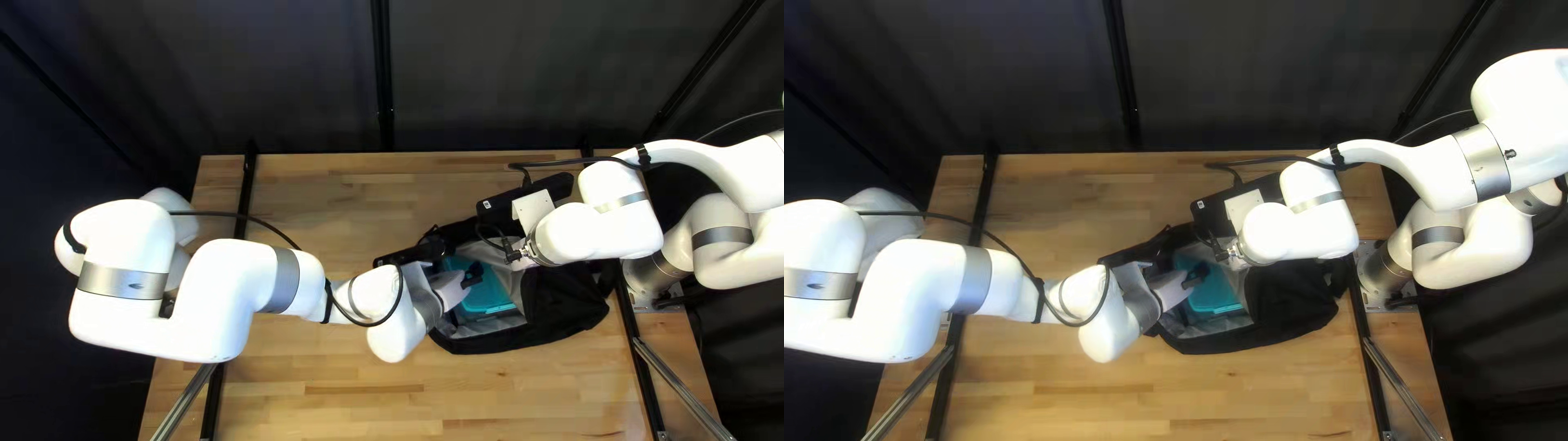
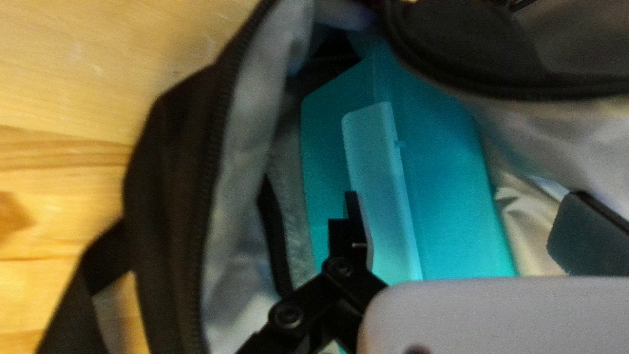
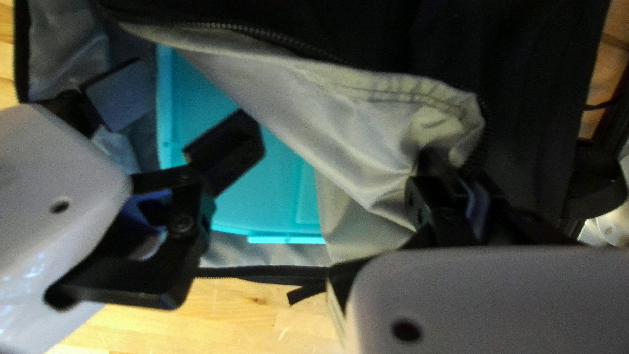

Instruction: Remove a lunch box from a kids backpack

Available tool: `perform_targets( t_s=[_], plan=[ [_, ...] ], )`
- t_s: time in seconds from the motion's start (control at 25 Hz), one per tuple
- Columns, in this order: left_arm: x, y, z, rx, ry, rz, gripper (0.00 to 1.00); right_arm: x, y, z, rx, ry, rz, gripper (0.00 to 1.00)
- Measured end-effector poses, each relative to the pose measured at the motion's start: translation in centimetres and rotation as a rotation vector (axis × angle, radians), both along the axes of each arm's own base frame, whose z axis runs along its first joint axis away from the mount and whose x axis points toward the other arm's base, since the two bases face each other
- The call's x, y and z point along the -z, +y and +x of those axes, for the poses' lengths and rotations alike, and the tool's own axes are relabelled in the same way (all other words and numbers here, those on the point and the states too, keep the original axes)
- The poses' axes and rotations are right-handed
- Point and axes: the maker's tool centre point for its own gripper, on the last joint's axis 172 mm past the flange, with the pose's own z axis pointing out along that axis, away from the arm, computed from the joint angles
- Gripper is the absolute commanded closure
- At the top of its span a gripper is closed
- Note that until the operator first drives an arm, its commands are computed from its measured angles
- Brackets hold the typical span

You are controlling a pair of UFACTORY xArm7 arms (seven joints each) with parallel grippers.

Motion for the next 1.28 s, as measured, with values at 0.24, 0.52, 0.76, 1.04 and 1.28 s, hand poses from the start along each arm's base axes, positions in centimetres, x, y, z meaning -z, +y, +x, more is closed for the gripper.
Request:
perform_targets(
  t_s=[0.24,0.52,0.76,1.04,1.28],
  plan=[
    [0.2,-0.5,-0.4,-0.007,0.022,-0.022,0.0,0.0,0.0,0.0,0.0,0.0,0.0,1.0],
    [0.4,-1.0,-0.7,-0.011,0.028,-0.02,0.0,0.0,0.0,0.0,0.0,0.0,0.0,1.0],
    [0.2,-1.3,-1.0,-0.014,0.026,-0.014,0.0,0.0,0.0,0.0,0.0,0.0,0.0,1.0],
    [1.3,-1.3,-0.8,-0.016,0.012,-0.013,0.0,0.0,0.0,0.0,0.0,0.0,0.0,1.0],
    [1.4,-1.3,-0.8,-0.016,0.012,-0.013,0.0,0.0,0.0,0.0,0.0,0.0,0.0,1.0]
  ],
)
